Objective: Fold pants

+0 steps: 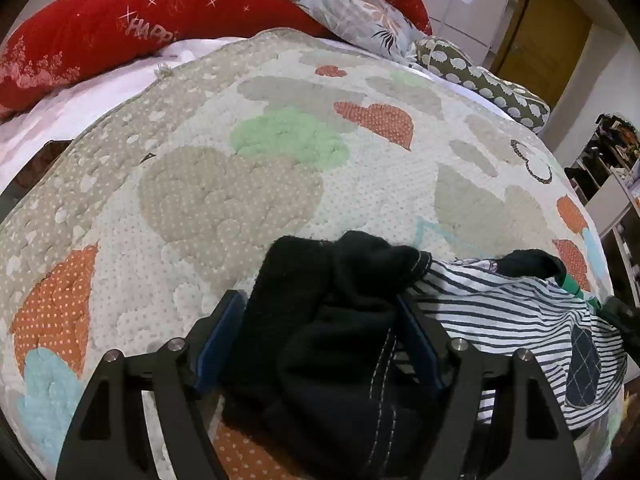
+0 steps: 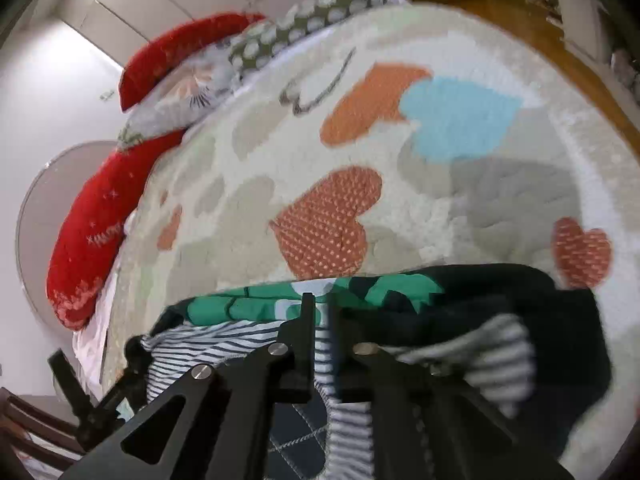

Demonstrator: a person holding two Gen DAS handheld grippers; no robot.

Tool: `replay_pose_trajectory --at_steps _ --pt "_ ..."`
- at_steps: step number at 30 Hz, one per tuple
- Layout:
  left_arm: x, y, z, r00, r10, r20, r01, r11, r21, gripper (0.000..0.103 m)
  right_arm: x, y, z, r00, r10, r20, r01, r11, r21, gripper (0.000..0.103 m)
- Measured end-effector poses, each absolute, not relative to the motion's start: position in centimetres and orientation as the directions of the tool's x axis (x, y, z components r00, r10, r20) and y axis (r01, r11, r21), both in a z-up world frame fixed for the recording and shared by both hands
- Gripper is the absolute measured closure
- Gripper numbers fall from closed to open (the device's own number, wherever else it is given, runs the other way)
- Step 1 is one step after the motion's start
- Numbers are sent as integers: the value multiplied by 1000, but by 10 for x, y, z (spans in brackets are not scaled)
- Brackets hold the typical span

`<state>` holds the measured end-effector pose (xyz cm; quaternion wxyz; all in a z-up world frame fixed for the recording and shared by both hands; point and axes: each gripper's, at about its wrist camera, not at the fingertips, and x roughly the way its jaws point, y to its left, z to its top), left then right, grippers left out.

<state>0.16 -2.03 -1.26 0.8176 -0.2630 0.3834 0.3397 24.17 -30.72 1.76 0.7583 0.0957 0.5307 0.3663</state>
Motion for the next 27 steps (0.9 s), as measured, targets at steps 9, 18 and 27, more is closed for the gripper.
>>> replay_pose_trajectory --at_steps 9,18,27 --pt "-15 -24 5 494 332 -804 -760 613 -215 28 117 -254 2 -47 609 -791 -767 486 420 90" --pt "7 -108 50 550 349 -759 -621 778 -92 28 94 -270 6 29 615 -788 -815 471 337 86" --pt "-17 -122 17 364 346 -865 -652 758 30 31 103 -312 4 3 603 -798 -775 505 379 85"
